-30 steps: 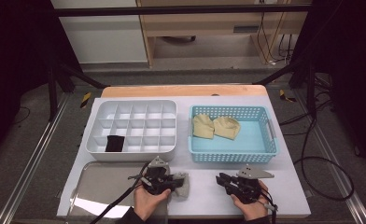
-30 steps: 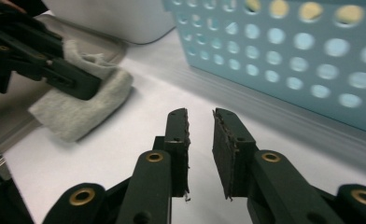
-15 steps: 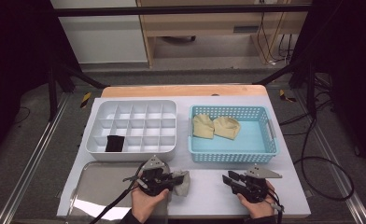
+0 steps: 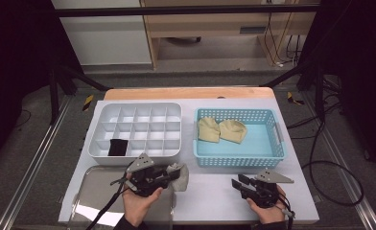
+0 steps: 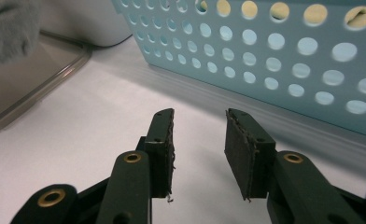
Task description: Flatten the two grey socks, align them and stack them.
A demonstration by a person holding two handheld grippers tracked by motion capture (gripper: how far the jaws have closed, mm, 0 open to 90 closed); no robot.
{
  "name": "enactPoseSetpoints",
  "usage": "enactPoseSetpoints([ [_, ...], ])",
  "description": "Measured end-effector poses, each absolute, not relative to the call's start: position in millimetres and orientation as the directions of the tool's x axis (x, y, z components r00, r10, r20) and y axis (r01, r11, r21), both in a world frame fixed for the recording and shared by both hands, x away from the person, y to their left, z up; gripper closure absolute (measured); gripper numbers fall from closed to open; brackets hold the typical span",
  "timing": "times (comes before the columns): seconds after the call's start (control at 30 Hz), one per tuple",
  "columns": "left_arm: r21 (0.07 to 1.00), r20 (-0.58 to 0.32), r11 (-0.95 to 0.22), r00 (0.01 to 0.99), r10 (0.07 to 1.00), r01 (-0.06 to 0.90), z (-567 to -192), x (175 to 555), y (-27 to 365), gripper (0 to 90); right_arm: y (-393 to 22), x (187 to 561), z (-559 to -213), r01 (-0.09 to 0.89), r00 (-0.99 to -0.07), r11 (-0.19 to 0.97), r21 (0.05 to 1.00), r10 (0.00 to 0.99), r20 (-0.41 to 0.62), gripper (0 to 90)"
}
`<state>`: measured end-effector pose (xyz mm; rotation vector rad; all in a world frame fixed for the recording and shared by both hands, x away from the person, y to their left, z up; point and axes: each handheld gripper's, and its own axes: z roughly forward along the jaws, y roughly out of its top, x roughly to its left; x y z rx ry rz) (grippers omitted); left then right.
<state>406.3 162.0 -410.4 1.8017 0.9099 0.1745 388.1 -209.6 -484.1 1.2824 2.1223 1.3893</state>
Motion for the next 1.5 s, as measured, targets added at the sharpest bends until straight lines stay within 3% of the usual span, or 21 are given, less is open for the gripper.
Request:
enactPoseSetpoints([
  [0.67, 0.904, -0.196, -0.064, 0.542, 0.817, 0.423, -358.6, 424.0, 239.5, 71.1, -210.6, 387.5, -481.3, 0.496, -0.551, 0.141, 0.857, 0.814, 0.184, 57.4],
  [1.0, 0.892, -0.142, -0.097, 0.478, 0.867, 0.441, -342.3, 442.3, 263.8, 71.0, -213.4, 387.1, -477.8, 0.491, -0.541, 0.136, 0.861, 0.822, 0.179, 55.8],
  [1.5, 0.822, -0.075, -0.186, 0.425, 0.902, 0.538, -354.8, 478.4, 269.8, 71.0, -213.4, 387.2, -478.6, 0.496, -0.542, 0.138, 0.857, 0.82, 0.182, 55.5],
])
